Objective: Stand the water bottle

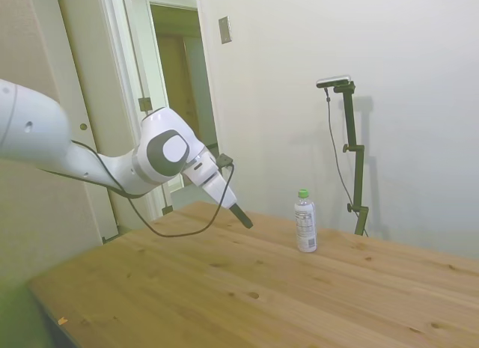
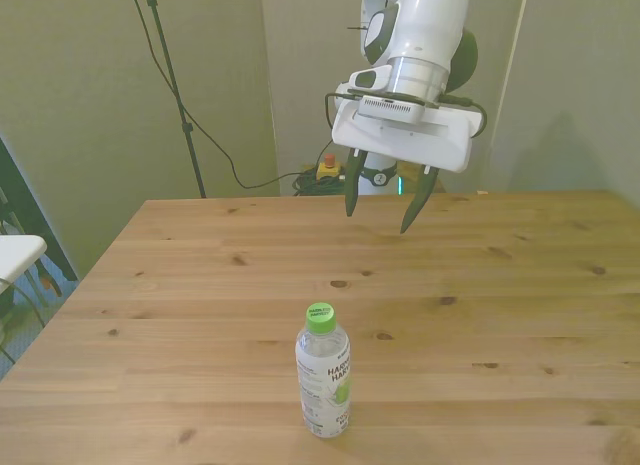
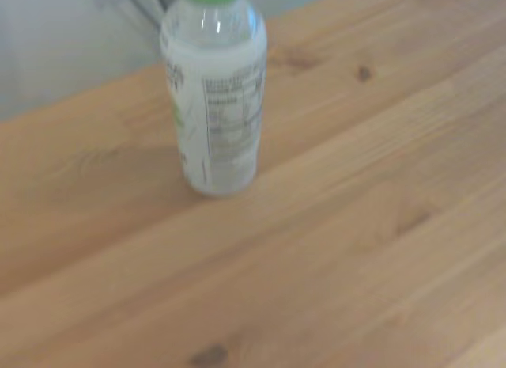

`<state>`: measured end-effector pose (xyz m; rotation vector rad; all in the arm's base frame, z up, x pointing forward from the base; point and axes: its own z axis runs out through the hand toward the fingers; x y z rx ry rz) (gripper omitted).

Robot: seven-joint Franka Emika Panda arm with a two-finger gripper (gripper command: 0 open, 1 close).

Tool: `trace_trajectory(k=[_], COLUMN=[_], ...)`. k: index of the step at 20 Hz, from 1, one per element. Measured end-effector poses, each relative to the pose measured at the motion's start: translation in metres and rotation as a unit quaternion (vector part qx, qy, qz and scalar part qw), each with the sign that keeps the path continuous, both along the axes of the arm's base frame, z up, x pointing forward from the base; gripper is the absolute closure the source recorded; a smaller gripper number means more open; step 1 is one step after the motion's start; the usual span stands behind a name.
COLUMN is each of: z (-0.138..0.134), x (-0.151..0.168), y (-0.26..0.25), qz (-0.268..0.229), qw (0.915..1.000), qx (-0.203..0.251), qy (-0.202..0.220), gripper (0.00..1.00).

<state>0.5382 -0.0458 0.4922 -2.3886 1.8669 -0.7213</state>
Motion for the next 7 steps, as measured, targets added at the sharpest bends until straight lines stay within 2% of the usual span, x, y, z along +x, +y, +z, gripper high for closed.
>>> trace_trajectory(k=[4, 7], z=[0.002, -0.003], x=[-0.038, -0.064], y=[0.013, 0.035], qz=[0.071, 0.127], qw=[0.9948, 0.9832], qx=[0.027, 0.056], qy=[0.068, 0.118], gripper=[0.00, 0.00])
